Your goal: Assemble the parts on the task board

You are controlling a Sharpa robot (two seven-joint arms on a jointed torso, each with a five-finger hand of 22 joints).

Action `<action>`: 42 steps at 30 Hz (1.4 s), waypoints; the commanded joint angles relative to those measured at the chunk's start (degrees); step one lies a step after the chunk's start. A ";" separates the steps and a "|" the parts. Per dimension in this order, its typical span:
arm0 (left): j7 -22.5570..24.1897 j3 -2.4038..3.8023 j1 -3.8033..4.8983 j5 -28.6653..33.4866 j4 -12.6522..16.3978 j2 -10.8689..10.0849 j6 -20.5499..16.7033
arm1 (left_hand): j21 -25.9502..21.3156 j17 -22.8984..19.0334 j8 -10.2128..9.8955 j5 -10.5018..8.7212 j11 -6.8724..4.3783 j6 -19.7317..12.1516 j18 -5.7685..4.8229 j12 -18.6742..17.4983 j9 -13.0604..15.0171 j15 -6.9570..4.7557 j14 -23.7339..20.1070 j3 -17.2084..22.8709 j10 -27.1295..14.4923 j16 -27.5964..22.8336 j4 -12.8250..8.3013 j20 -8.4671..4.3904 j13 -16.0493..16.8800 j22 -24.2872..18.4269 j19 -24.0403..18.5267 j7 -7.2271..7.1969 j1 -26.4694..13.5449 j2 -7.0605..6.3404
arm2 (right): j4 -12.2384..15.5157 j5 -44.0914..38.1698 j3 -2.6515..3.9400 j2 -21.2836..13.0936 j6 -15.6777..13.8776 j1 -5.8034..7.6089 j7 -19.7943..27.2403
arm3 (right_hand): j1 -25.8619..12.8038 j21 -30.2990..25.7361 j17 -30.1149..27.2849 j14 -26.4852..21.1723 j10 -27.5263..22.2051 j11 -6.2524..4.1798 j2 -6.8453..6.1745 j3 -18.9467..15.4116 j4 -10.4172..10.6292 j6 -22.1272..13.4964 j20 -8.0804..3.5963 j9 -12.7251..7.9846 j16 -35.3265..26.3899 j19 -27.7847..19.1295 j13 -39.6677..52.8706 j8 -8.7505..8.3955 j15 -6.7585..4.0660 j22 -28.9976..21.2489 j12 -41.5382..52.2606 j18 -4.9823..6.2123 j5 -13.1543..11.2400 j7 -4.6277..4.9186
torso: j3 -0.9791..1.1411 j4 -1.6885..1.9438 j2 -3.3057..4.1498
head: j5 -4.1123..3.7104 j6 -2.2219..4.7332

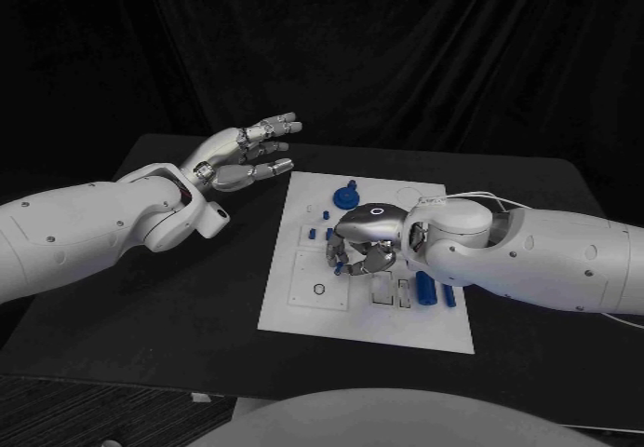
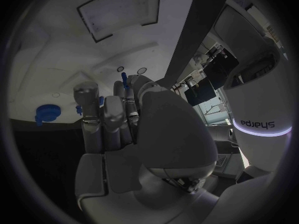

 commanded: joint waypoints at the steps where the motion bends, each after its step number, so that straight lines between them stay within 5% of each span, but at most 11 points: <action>1: 1.00 0.06 -0.07 0.55 0.02 0.14 0.52 | -0.29 -0.06 0.02 0.31 0.36 0.28 -0.03 -0.09 0.00 0.24 0.09 0.30 -0.18 -0.21 -0.13 0.07 -0.03 -0.05 -0.35 0.09 0.56 0.12 | 0.11 -1.65 0.02 -0.15 1.48 -0.16 -0.51 | 0.09 -0.56 -0.37 -0.32 0.39 0.03 0.19 0.35 0.00 -0.59 0.03 -0.01 -0.50 -0.24 -0.08 -0.28 0.10 5.39 -0.16 0.62 -0.47 0.05 | -0.01 -0.01 0.03 | -0.09 0.00; 17: 0.85 0.05 -0.20 0.55 -0.40 0.33 1.28 | -0.28 -0.06 -0.02 0.38 0.57 0.15 -0.04 -0.02 -0.02 0.58 0.09 0.42 -0.18 -0.21 -0.18 0.08 -0.02 -0.13 -0.34 0.24 0.74 0.22 | -0.58 -2.45 0.02 0.09 1.78 -0.42 -0.09 | 0.02 -0.41 -0.33 -0.35 0.40 0.05 0.22 0.40 -0.01 -0.64 0.05 -0.03 -0.47 -0.25 -0.12 -0.30 0.13 5.42 -0.19 0.59 -0.62 0.07 | -0.09 0.05 -0.04 | -0.50 0.00; 31: 0.41 0.05 -0.49 0.54 -0.87 0.70 2.04 | -0.25 -0.06 -0.01 0.62 0.83 0.23 -0.04 0.08 -0.02 0.87 0.09 0.66 -0.17 -0.21 -0.27 0.09 -0.01 -0.16 -0.30 0.44 1.09 0.38 | -0.53 -2.48 0.02 0.15 -1.04 -0.88 1.46 | 0.10 -0.49 -0.41 -0.44 0.42 0.04 0.30 0.53 -0.14 -0.68 0.07 -0.06 -0.55 -0.33 -0.17 -0.31 0.14 5.40 -0.22 0.60 -0.74 0.08 | -0.06 -0.02 0.01 | 0.07 0.00; 42: 0.26 0.05 -0.74 0.54 -0.91 0.70 2.17 | -0.25 -0.06 0.00 0.66 0.88 0.38 -0.05 -0.05 0.00 0.97 0.09 0.74 -0.21 -0.21 -0.29 0.09 -0.03 -0.22 -0.31 0.49 1.20 0.42 | -0.65 -2.48 0.02 0.45 -2.66 -1.27 1.97 | 0.21 -0.51 -0.39 -0.48 0.45 0.05 0.35 0.66 -0.31 -0.78 0.08 -0.09 -0.54 -0.41 -0.21 -0.35 0.14 5.39 -0.23 0.61 -0.88 0.10 | -0.03 0.05 -0.03 | -0.23 0.00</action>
